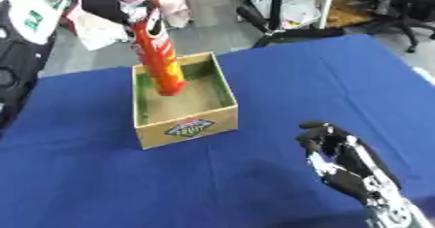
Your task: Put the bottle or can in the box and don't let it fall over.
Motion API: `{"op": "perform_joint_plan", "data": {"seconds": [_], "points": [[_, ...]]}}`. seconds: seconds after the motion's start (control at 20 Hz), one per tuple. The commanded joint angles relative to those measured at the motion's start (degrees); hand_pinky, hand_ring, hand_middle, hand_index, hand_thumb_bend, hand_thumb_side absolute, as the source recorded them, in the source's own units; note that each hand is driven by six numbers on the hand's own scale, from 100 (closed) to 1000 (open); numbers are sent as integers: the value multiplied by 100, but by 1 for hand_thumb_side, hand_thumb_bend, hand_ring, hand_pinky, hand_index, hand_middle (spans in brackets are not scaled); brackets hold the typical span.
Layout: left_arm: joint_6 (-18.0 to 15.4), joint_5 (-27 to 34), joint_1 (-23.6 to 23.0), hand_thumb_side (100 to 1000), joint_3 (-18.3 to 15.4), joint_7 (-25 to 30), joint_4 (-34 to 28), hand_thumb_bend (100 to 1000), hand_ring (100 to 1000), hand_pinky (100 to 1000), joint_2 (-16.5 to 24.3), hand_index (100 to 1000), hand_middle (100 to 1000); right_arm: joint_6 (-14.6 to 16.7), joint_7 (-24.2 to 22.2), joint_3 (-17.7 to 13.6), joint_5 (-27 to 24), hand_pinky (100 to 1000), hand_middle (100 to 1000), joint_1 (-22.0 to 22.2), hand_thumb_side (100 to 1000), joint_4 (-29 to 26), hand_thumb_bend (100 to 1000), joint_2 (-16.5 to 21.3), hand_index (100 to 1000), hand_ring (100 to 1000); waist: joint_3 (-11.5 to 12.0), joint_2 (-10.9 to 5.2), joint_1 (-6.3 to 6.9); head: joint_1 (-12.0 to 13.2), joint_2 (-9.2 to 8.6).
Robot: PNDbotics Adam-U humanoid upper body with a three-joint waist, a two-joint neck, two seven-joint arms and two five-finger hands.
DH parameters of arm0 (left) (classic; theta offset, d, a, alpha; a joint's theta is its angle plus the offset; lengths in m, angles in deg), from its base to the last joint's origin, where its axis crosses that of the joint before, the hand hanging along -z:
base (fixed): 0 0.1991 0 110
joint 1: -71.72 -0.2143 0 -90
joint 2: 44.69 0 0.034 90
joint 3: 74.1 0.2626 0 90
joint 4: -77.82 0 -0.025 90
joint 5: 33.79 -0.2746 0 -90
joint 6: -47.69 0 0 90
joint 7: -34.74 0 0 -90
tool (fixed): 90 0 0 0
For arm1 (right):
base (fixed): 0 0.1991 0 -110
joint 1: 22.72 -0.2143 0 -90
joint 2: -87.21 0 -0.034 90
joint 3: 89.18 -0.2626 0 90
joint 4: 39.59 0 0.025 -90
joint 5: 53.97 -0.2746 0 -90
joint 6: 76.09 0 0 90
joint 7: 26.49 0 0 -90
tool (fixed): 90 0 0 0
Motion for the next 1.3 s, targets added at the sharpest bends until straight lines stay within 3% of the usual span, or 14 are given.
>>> {"op": "perform_joint_plan", "data": {"seconds": [0.05, 0.15, 0.25, 0.35, 0.45, 0.6, 0.7, 0.95, 1.3], "points": [[7, 95, 11, 923, -6, -351, -305, 100, 989, 963, 330, 1000, 1000, -3, 8, -24, 14, 759, 770, -38, 157, -42, 100, 47, 642, 736, 25, -65, -25, -19, -75], [-5, 217, -99, 832, 31, -506, -519, 100, 979, 953, 464, 1000, 1000, -2, 11, -27, 16, 759, 770, -36, 157, -42, 100, 51, 643, 737, 44, -63, -24, -31, -69], [-30, 411, -276, 604, 28, -660, -872, 100, 955, 928, 656, 1000, 986, 1, 20, -39, 18, 759, 770, -35, 157, -45, 100, 53, 642, 736, 55, -58, -23, -58, -78], [0, 774, -562, 448, -27, -801, -1357, 100, 926, 903, 902, 1000, 964, -1, 41, -54, 23, 759, 770, -31, 156, -44, 100, 61, 642, 736, 77, -49, -18, -67, -77], [110, 1314, -979, 407, -150, -954, -1952, 100, 895, 878, 1147, 1000, 945, 2, 59, -63, 18, 759, 770, -26, 156, -46, 100, 70, 642, 736, 104, -31, -10, -56, -74], [358, 2240, -1826, 438, -473, -1163, -2856, 100, 825, 818, 1283, 983, 893, 7, 65, -66, 13, 759, 770, -20, 157, -53, 100, 73, 642, 736, 157, -6, -5, -39, -53], [586, 2970, -2487, 464, -752, -1256, -3502, 100, 802, 797, 1166, 971, 877, 12, 81, -81, 13, 759, 770, -23, 156, -61, 100, 62, 642, 736, 178, 3, -18, -71, -62], [1161, 4230, -3943, 570, -1370, -1322, -4536, 100, 699, 697, 150, 910, 799, 9, 129, -120, 8, 759, 770, -22, 157, -69, 100, 31, 643, 736, 276, 28, -86, -83, -61], [1642, 4466, -5192, 666, -1673, -1414, -5217, 100, 643, 648, -1365, 882, 758, 8, 222, -199, -2, 759, 770, 9, 155, -67, 100, 13, 643, 736, 491, 53, -175, -86, 14]]}}
